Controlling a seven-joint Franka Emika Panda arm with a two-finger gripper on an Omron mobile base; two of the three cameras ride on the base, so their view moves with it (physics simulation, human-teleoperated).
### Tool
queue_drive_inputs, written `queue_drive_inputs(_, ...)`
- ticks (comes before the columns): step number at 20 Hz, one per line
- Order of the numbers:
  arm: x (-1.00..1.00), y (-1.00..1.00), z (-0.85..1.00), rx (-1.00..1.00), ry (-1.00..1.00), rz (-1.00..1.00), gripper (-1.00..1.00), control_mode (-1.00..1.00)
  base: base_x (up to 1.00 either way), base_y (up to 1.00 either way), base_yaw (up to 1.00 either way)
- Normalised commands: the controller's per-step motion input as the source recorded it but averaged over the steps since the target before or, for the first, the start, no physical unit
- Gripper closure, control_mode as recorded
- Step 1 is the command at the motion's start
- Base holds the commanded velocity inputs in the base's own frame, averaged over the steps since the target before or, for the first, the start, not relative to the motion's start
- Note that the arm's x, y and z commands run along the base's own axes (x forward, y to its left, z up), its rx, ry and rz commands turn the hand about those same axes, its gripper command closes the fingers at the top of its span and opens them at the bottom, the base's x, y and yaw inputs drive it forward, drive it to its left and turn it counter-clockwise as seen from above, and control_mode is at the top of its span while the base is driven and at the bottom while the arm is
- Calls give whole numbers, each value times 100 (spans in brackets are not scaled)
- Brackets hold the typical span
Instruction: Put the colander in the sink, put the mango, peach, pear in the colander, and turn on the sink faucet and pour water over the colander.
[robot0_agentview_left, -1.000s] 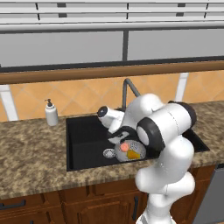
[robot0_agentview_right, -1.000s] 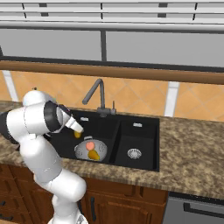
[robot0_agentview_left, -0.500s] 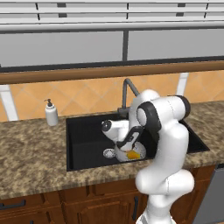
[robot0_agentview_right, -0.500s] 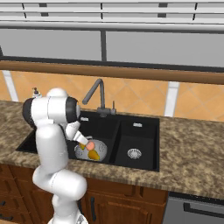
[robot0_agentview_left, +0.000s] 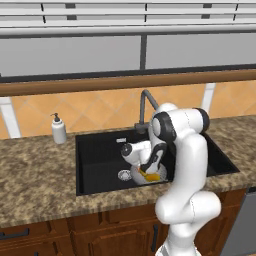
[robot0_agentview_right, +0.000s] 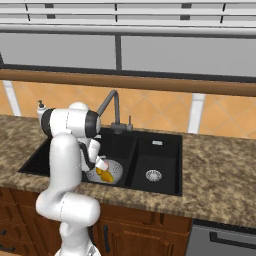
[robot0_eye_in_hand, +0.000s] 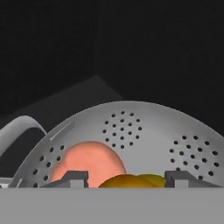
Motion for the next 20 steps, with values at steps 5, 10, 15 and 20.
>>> queue_drive_inputs(5,-8,-7,-34,0,-4,0,-100,-100,0,0,0)
queue_drive_inputs(10,-64,-27,-2,2,-21,0,-100,-100,0,0,0)
queue_drive_inputs(15,-71,-8,8,0,-22,0,-100,-100,0,0,0)
queue_drive_inputs(20,-100,2,50,0,-37,0,-100,-100,0,0,0)
